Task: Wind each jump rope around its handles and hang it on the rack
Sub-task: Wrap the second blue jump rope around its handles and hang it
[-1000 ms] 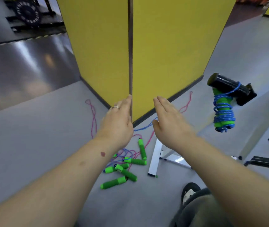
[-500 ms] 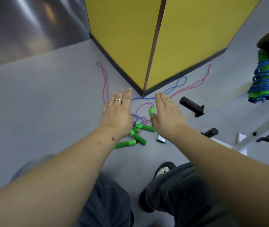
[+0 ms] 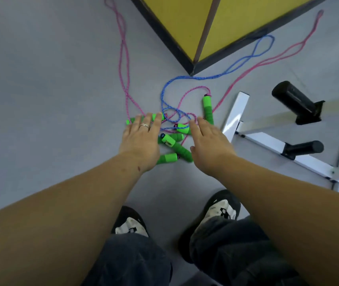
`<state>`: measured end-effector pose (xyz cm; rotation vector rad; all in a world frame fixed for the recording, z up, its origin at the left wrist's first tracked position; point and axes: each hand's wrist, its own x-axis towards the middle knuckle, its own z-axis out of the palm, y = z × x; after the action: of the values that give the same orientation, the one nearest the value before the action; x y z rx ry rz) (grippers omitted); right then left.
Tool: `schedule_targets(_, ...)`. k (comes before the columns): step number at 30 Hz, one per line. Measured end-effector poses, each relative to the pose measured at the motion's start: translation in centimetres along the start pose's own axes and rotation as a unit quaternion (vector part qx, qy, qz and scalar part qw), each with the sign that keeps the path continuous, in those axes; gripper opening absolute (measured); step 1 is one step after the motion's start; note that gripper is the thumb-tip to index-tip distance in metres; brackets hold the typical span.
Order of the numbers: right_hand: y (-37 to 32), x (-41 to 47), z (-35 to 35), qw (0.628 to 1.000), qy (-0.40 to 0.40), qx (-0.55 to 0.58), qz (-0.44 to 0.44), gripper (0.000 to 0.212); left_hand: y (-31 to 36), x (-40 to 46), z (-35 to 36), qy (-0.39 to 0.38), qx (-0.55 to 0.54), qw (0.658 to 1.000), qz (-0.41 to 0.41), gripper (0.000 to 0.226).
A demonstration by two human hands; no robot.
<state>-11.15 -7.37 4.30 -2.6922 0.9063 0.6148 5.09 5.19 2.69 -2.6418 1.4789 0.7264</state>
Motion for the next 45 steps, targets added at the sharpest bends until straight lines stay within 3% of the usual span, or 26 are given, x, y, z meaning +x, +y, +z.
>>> schedule_targets(5, 0.6, 4.0, 3.4, 0.998, -0.048, -0.013, -0.024, 0.077, -0.5, 3.9, 4.1, -0.034, 0.007, 0.999, 0.011, 0.087)
schedule_targets(12, -0.6, 8.7, 9.2, 0.982, -0.174, 0.004, -0.068, 0.056, -1.9, 7.4, 7.9, -0.097, 0.026, 0.995, 0.028, 0.086)
schedule_targets(15, -1.6, 10.1, 10.4, 0.979, -0.199, 0.027, -0.040, 0.054, -2.6, 7.6, 8.8, -0.119, 0.019, 0.992, 0.025, 0.089)
schedule_targets(21, -1.3, 10.7, 8.8, 0.989, -0.104, 0.105, -0.019, 0.046, -2.3, 7.6, 7.0, -0.100, -0.017, 0.994, 0.031, 0.098)
schedule_targets(28, -1.4, 5.1, 0.3, 0.956, 0.147, 0.241, -0.077, 0.021, 1.8, 5.2, -2.7, 0.033, -0.171, 0.981, 0.081, 0.094)
schedule_targets(33, -1.7, -0.6, -9.2, 0.907, 0.254, 0.316, -0.112, 0.028, 5.6, 0.6, -12.1, 0.097, -0.358, 0.928, 0.035, 0.080)
schedule_targets(36, -2.6, -4.9, -14.6, 0.868, 0.307, 0.366, -0.134, 0.032, 7.4, -3.1, -16.9, 0.104, -0.469, 0.874, 0.068, 0.048)
schedule_targets(40, -4.1, -10.2, -20.1, 0.831, 0.310, 0.451, -0.096, 0.028, 10.4, -8.3, -22.0, 0.114, -0.529, 0.834, 0.102, 0.015)
schedule_targets(45, -5.4, -15.4, -25.3, 0.759, 0.301, 0.565, -0.117, 0.036, 13.0, -13.3, -26.4, 0.159, -0.563, 0.807, 0.078, 0.029)
